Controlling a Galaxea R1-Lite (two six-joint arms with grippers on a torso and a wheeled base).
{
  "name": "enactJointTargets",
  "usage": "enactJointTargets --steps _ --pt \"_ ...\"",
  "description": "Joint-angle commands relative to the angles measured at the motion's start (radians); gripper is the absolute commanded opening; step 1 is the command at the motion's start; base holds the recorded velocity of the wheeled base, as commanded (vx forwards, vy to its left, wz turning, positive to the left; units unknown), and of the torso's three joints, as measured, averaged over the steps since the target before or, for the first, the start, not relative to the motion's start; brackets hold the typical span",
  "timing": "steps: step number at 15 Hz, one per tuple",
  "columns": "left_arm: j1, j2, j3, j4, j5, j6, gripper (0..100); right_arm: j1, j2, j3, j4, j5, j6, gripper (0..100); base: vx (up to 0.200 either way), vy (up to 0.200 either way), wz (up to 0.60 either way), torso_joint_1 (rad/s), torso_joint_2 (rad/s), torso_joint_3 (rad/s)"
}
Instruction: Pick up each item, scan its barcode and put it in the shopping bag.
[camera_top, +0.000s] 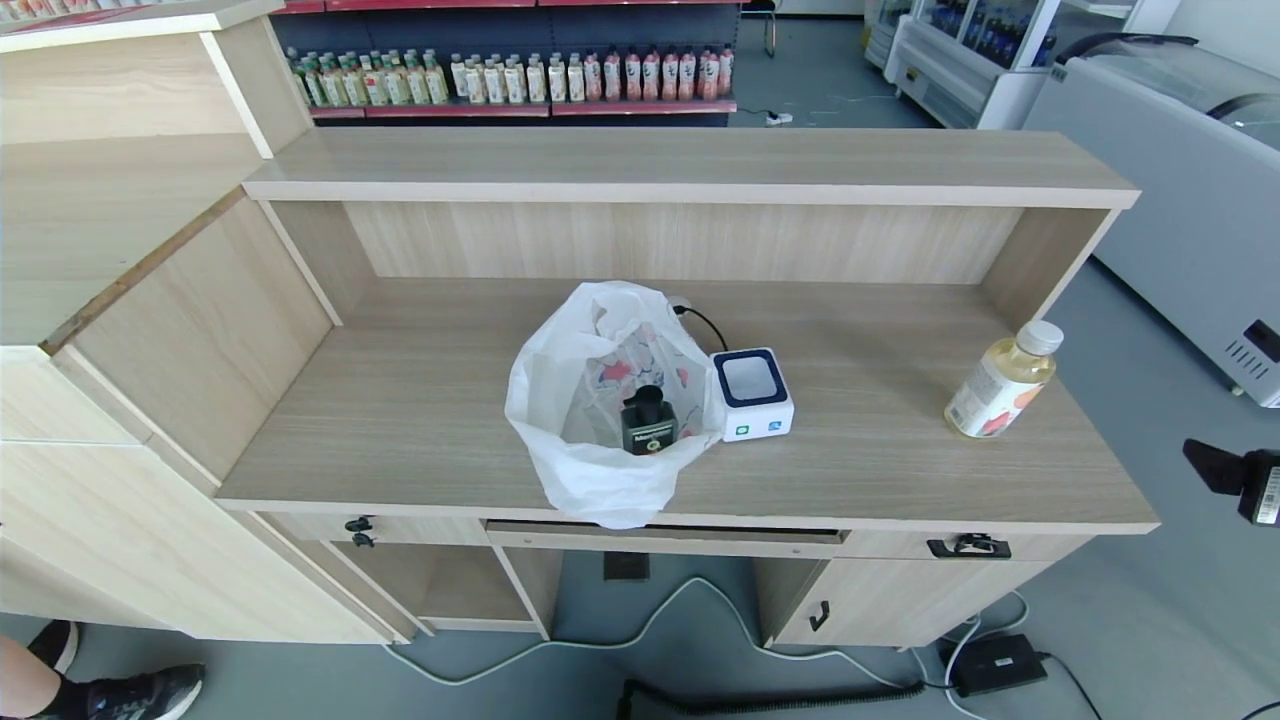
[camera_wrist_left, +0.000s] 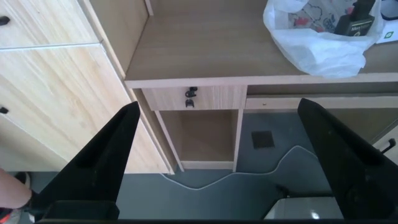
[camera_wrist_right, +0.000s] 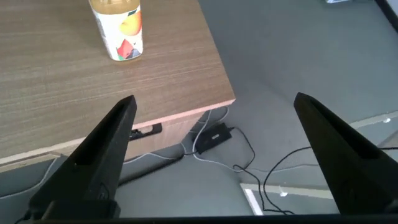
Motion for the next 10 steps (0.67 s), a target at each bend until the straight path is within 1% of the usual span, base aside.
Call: enactJointTargets --steps 1,2,3,5,8,10 --pt "0.001 0.0 0.0 -0.001 0.0 0.0 100 -0.086 0.326 -0.029 -0.294 0.105 -0.15 100 0.0 0.0 0.0 0.0 0.0 0.0" --pt "0.001 0.0 0.0 -0.001 0.0 0.0 100 -0.096 0.399 -0.049 -0.391 0.111 -0.174 100 0.0 0.0 0.0 0.0 0.0 0.0" --pt "0.001 0.0 0.0 -0.001 0.002 0.0 100 -0.096 0.424 -0.055 -0.423 0.113 -0.174 100 0.0 0.0 0.0 0.0 0.0 0.0" --pt "0.001 0.0 0.0 -0.001 0.0 0.0 100 -0.092 0.485 -0.112 -0.437 0.15 -0.17 100 0.0 0.0 0.0 0.0 0.0 0.0" --pt "0.001 0.0 0.0 -0.001 0.0 0.0 100 -0.087 0.551 -0.195 -0.404 0.183 -0.167 100 0.0 0.0 0.0 0.0 0.0 0.0" --pt "0.001 0.0 0.0 -0.001 0.0 0.0 100 -0.077 0.576 -0.23 -0.389 0.19 -0.102 100 0.0 0.0 0.0 0.0 0.0 0.0"
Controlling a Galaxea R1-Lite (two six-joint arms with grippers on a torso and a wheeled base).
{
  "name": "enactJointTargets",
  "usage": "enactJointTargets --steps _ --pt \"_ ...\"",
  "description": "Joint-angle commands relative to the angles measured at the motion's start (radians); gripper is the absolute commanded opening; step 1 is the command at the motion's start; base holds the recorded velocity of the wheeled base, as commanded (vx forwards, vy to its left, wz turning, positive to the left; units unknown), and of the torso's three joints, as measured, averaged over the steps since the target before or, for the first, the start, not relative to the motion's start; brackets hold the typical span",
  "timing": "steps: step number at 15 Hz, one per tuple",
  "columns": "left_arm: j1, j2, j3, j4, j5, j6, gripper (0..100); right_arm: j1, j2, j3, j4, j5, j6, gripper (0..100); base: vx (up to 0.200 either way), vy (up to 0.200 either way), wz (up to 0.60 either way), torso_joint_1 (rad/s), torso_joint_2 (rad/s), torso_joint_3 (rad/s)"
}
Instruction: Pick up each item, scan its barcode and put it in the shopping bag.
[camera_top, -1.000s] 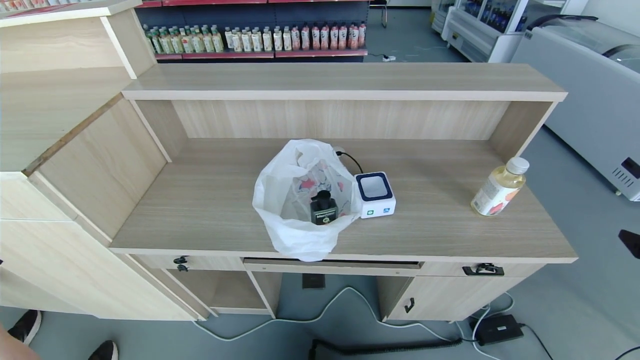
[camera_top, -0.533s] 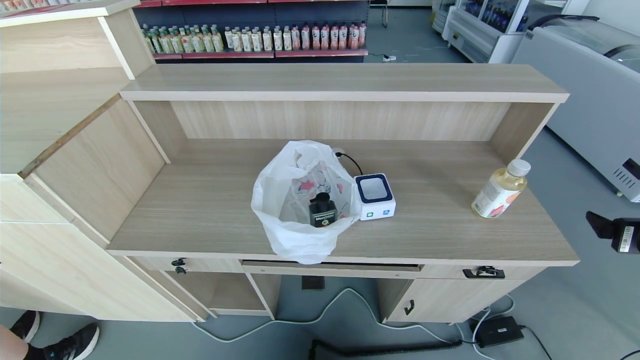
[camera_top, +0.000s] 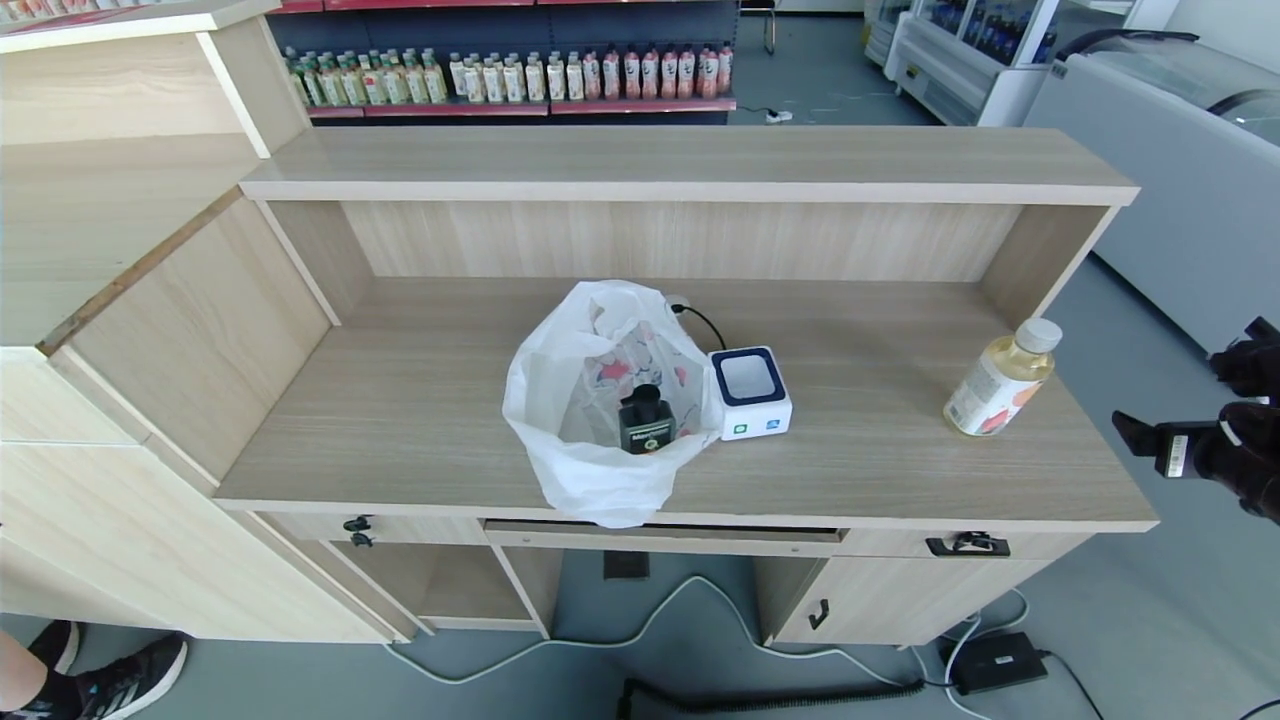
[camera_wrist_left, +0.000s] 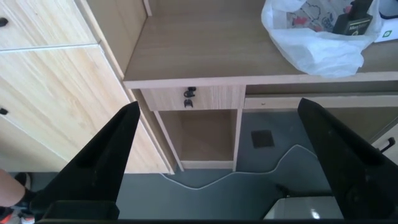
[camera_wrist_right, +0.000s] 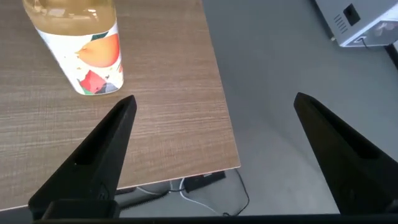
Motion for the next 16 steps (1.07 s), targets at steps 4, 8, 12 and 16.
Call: enactJointTargets --steps 4,8,12,16 --pt "0.0 0.0 0.0 0.0 0.002 0.0 100 0.037 0.097 -0.117 0.004 0.044 0.065 100 0.0 0.0 0.0 0.0 0.0 0.0" --pt "0.0 0.0 0.0 0.0 0.002 0.0 100 0.104 0.129 -0.143 0.011 0.063 0.065 100 0.0 0.0 0.0 0.0 0.0 0.0" --pt "0.0 0.0 0.0 0.0 0.0 0.0 100 0.15 0.166 -0.174 0.016 0.061 0.059 100 0.0 0.0 0.0 0.0 0.0 0.0" --pt "0.0 0.0 0.0 0.0 0.0 0.0 100 0.16 0.2 -0.249 0.025 0.058 0.059 100 0.0 0.0 0.0 0.0 0.0 0.0"
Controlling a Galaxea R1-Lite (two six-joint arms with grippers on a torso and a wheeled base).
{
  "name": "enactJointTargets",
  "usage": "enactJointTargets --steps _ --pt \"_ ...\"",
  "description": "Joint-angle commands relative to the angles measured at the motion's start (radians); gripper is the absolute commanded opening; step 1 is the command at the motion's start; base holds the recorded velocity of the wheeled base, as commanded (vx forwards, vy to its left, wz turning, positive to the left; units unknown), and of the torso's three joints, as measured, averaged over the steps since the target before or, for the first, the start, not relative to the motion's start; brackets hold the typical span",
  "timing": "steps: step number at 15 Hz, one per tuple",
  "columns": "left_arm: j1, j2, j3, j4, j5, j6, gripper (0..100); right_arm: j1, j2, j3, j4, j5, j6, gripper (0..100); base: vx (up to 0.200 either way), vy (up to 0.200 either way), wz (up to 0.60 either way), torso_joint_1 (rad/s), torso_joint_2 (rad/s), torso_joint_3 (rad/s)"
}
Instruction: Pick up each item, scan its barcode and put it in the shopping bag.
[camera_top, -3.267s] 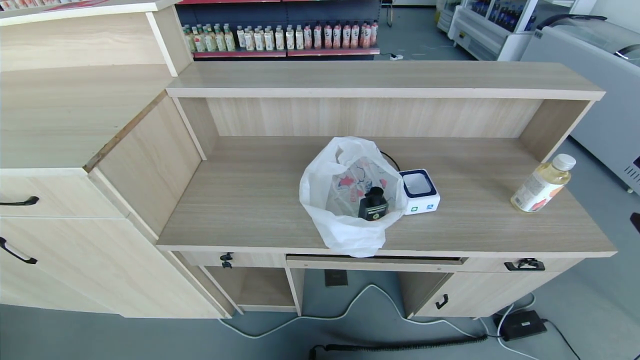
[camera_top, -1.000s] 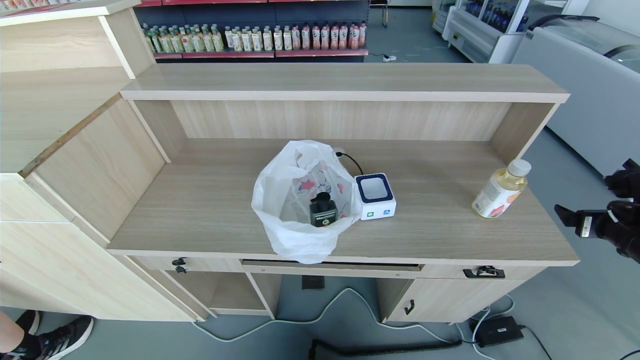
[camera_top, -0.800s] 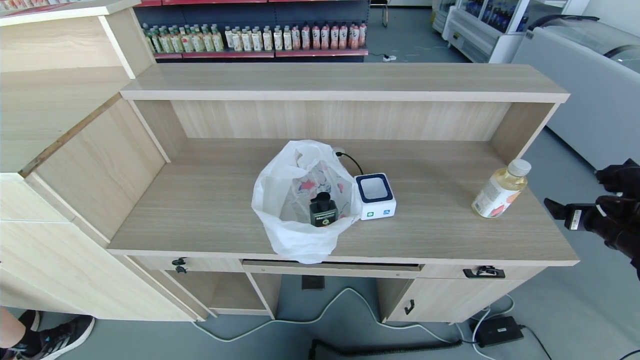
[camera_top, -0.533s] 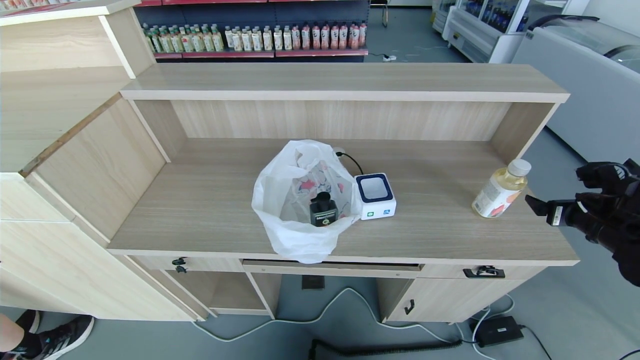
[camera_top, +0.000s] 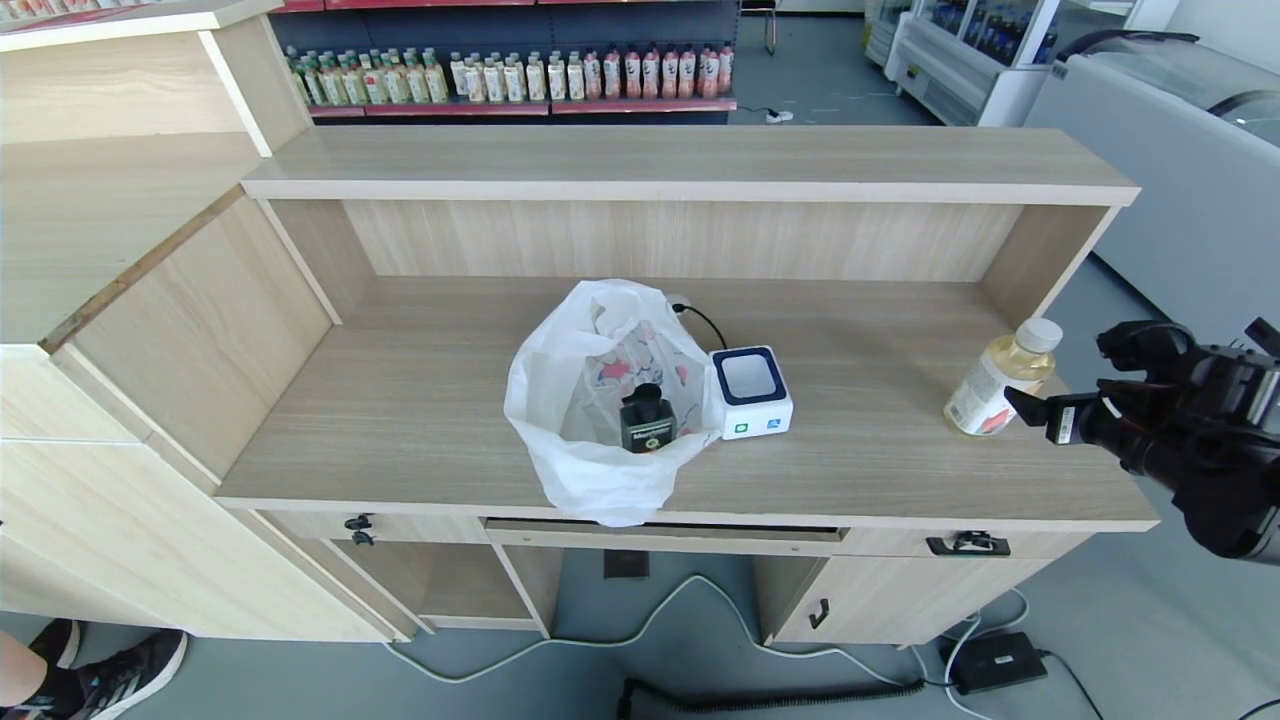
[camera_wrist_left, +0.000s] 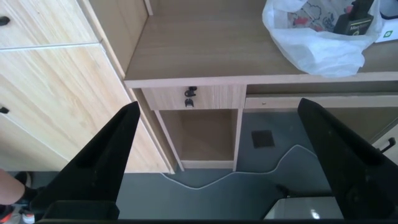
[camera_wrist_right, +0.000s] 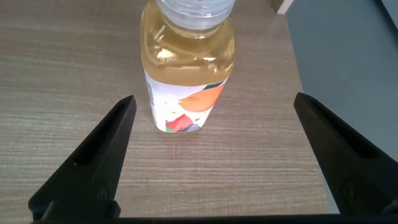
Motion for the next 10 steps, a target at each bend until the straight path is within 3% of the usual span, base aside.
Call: enactJointTargets --steps 1,10 --pt "0.0 0.0 0.0 -0.001 0.002 0.0 100 0.006 0.034 -0.039 0.006 -0.003 -0.001 100 0.0 0.0 0.0 0.0 0.0 0.0" --pt "0.0 0.0 0.0 -0.001 0.0 0.0 100 0.029 0.105 -0.11 0.02 -0.003 0.004 100 0.0 0.0 0.0 0.0 0.0 0.0"
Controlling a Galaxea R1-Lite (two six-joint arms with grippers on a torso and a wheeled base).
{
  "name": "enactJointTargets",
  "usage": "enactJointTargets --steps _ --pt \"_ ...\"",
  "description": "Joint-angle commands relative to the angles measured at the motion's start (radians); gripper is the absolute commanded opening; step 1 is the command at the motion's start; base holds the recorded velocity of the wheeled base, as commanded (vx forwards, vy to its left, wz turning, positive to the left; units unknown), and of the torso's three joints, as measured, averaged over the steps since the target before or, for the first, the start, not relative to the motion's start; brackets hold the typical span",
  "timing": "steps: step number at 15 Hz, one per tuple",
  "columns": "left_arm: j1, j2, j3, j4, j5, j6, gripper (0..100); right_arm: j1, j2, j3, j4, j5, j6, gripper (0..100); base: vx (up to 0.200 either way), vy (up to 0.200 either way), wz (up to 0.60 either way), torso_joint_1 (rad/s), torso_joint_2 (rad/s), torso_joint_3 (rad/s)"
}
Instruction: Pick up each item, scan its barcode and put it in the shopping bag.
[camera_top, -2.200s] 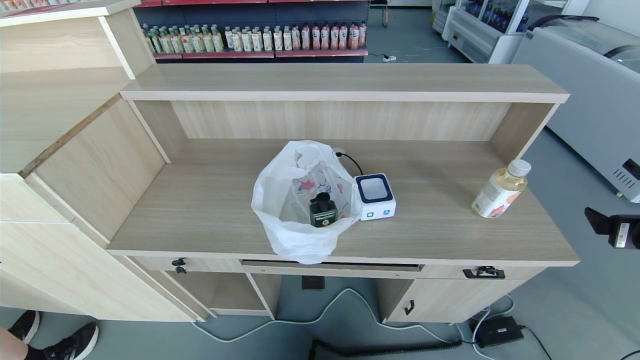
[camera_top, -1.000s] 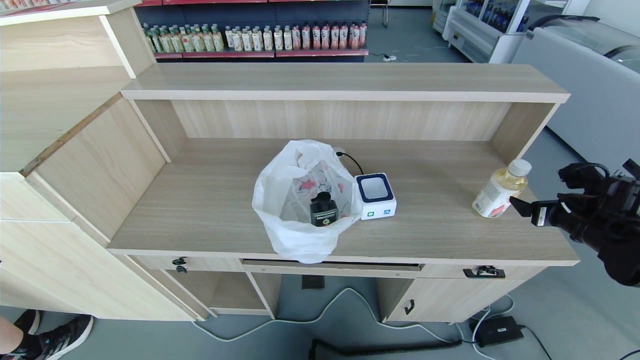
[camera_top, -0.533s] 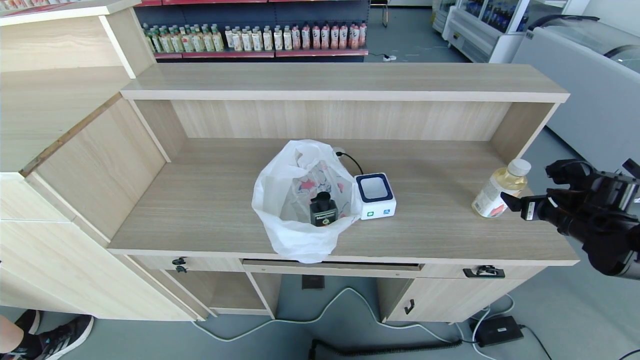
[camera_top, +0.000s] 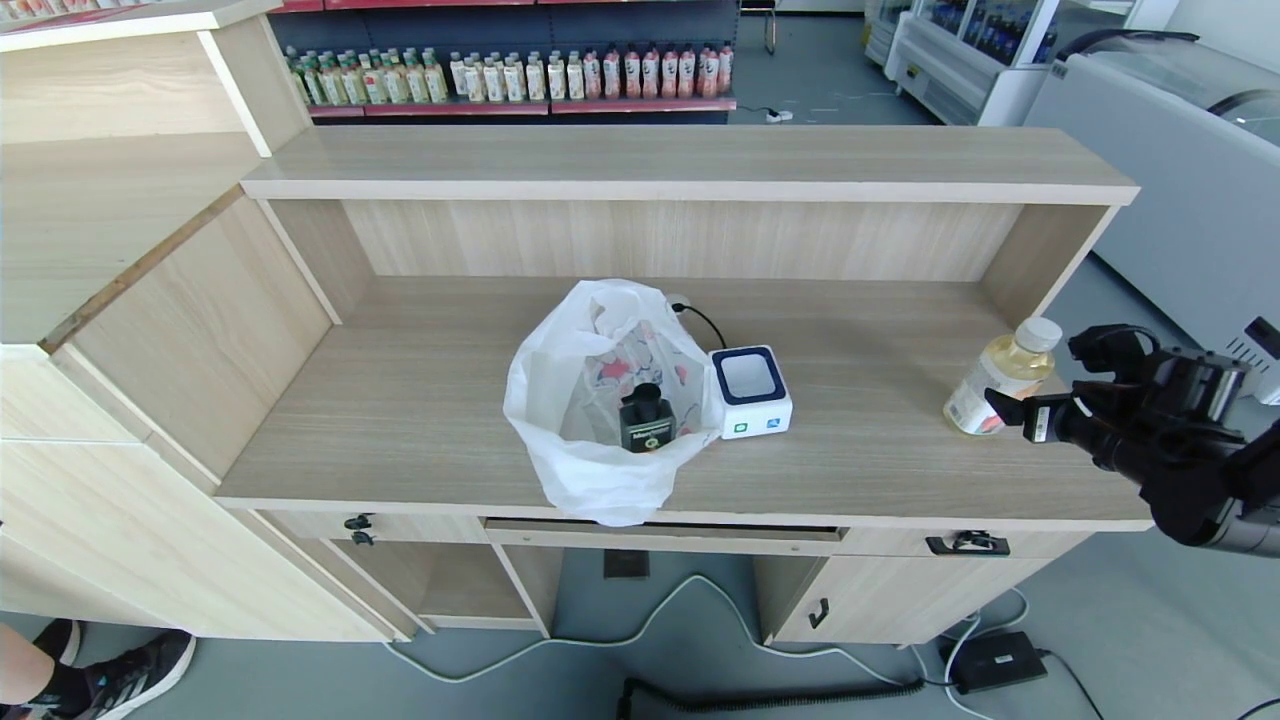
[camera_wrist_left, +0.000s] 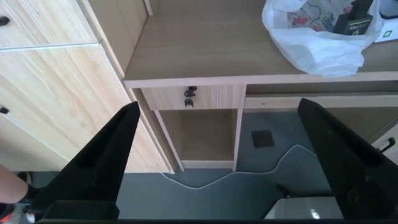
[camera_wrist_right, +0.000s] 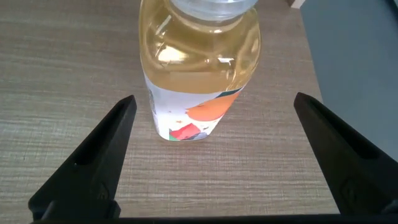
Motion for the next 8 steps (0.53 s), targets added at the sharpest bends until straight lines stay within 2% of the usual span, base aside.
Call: enactJointTargets --steps 1,8 --pt "0.0 0.0 0.0 -0.001 0.0 0.0 100 0.01 0.027 -0.038 0.004 0.001 0.002 100 0.0 0.0 0.0 0.0 0.0 0.0" --pt "0.0 0.0 0.0 -0.001 0.0 0.0 100 0.036 0.108 -0.142 0.005 0.001 0.005 100 0.0 0.0 0.0 0.0 0.0 0.0"
